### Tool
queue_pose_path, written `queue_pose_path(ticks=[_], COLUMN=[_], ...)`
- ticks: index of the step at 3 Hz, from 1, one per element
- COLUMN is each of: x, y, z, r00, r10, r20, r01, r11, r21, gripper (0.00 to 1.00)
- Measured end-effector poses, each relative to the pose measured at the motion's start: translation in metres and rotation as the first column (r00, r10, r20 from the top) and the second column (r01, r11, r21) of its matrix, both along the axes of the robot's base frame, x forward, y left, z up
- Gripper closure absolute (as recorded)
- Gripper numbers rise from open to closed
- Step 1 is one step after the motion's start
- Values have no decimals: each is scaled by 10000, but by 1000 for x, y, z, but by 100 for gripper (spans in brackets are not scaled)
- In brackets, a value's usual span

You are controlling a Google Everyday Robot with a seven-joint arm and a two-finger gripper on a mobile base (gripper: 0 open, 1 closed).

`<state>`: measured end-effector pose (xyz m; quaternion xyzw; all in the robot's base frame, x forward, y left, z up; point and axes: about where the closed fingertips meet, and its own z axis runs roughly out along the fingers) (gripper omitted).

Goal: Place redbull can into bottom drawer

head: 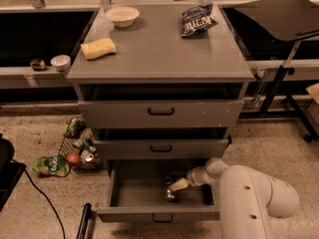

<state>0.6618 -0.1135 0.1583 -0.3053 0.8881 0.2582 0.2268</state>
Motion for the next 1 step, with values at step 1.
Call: queue_pose_path(ticks=[1], x=[-1], y=[-24], z=[27], r00=[9988], r10=[-321], r20=[364], r01=[280], r11=[9937], r21=[1086], gripper=[0])
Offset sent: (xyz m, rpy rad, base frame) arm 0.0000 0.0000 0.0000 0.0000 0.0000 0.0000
